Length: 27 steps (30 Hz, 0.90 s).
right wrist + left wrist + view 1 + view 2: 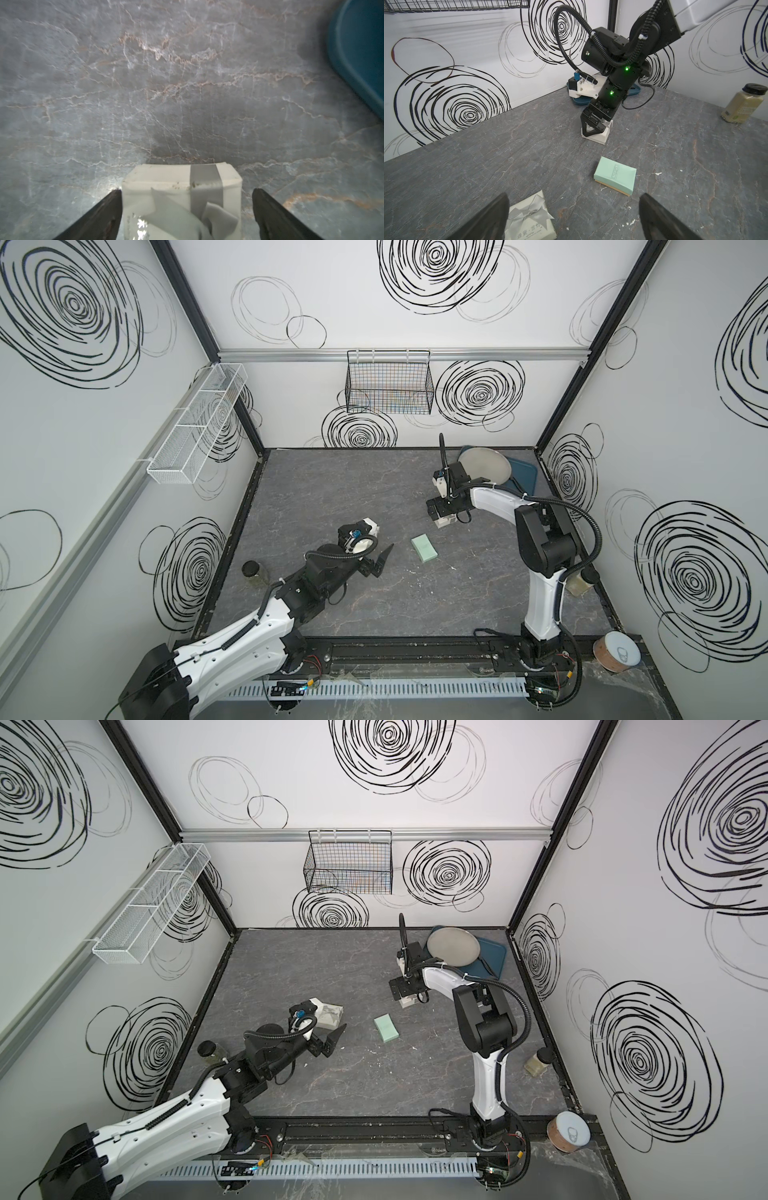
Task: Take the rings out of the lift-off lid box
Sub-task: Pick up the jewelry box from the center of the board.
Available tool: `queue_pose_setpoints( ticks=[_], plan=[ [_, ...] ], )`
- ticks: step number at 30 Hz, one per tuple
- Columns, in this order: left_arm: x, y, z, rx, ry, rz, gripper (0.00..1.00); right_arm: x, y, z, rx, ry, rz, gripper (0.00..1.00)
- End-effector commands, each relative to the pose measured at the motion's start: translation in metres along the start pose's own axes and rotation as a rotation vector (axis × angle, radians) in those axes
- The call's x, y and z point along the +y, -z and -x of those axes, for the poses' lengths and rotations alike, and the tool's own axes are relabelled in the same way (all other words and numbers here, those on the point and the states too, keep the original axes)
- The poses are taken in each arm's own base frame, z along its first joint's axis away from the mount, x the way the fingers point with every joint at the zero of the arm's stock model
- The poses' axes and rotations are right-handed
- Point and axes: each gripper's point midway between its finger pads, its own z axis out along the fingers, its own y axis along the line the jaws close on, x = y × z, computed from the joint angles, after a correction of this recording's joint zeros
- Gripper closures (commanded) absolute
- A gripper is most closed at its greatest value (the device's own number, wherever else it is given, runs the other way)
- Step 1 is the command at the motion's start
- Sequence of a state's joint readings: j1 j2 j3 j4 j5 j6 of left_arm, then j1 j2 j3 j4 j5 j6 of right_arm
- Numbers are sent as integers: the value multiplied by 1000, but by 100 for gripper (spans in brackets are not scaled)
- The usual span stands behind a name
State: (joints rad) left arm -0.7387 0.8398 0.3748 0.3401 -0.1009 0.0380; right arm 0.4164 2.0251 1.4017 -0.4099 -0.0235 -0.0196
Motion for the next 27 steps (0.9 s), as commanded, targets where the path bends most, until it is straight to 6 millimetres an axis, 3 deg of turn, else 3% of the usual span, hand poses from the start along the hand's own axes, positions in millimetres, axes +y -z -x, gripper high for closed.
queue_pose_setpoints(
  ticks=[1, 6, 17, 21, 27],
  plan=[
    [-3, 0, 10, -50, -17, -11, 0, -2, -1, -1, 25, -4, -20, 2],
    [-3, -1, 10, -49, -18, -10, 0, -2, -2, -2, 36, -11, -29, 12],
    [-2, -3, 12, -49, -28, -5, 0, -2, -5, -15, 58, -45, -26, 20],
    [-2, -4, 12, -46, -32, -3, 0, -1, 2, -15, 43, -64, -3, 23],
    [0, -5, 15, -49, -43, 8, 0, -1, 31, -6, -11, -111, 70, 23]
  ],
)
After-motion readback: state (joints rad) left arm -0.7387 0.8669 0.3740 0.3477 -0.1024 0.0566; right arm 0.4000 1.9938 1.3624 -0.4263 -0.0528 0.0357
